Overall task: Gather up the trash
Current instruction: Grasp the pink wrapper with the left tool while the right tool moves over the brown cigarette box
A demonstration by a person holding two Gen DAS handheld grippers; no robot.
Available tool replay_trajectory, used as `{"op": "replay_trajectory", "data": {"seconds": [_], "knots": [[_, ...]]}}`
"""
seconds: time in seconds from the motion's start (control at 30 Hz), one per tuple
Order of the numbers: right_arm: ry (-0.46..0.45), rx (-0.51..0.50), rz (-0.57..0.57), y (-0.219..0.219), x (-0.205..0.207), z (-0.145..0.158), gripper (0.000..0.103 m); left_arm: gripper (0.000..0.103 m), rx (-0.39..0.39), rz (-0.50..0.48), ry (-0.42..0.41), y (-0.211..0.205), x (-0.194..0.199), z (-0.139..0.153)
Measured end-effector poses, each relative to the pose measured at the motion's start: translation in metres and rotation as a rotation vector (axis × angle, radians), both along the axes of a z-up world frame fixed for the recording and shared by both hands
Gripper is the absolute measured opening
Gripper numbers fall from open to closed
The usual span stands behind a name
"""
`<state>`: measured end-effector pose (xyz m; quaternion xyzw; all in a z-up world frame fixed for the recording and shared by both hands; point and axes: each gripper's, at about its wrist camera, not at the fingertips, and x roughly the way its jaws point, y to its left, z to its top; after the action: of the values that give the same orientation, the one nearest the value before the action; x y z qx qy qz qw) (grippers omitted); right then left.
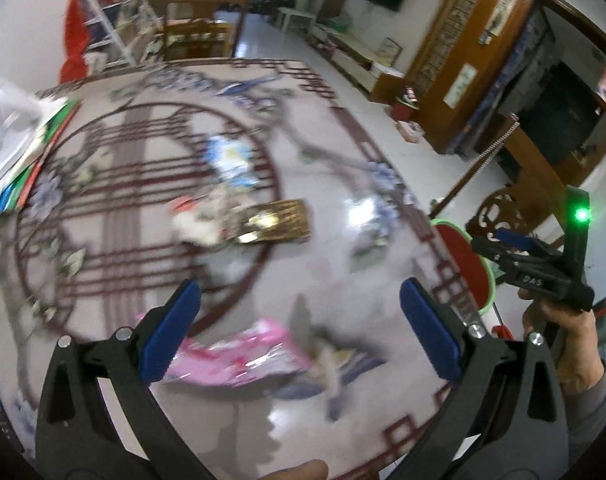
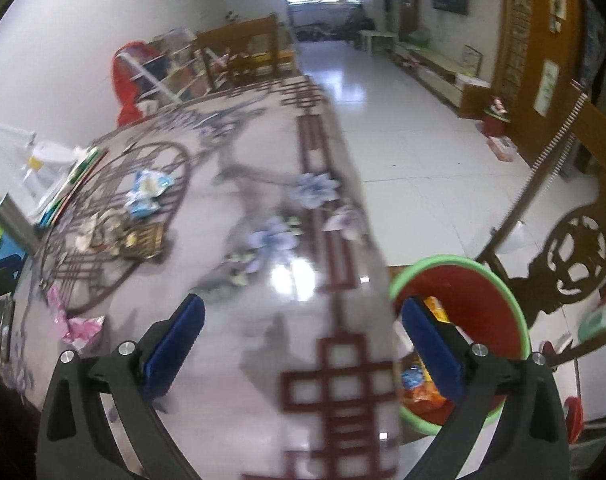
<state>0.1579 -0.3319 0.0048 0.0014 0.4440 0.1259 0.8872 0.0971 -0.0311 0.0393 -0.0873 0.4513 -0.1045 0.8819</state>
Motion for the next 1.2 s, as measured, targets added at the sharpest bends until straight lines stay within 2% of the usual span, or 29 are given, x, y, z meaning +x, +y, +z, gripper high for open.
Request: {"op": "replay_trajectory", "data": {"seconds": [0.1,0.4,0.63,0.9,1.1,1.2], "knots": [[0.003,-0.002,0.049,0.024,-0.003,-0.001,0.096,0.098,0.009,0.041,0.004,0.022,-0.01,-0.005],[0.015,-0.023,0.16,0.078,-0.008,-0.009,0.096,0.098,-0.045,0.135,0.061,0.074,-0.036,-0.035],[0.038,-0.057,0.215,0.099,-0.01,-0.019,0.096,0.098,-0.143,0.215,0.212,0.073,-0.048,-0.082],[0.044,-0.08,0.258,0.11,-0.007,-0.022,0.096,0.097,-0.212,0.338,0.259,0.057,-0.031,-0.105],[0.032,-0.107,0.28,0.118,0.004,-0.021,0.096,0.097,-0.169,0.447,0.252,0.051,-0.013,-0.115],[0.032,-0.116,0.298,0.124,0.01,-0.022,0.096,0.088,-0.122,0.463,0.235,0.047,-0.007,-0.115]]}}
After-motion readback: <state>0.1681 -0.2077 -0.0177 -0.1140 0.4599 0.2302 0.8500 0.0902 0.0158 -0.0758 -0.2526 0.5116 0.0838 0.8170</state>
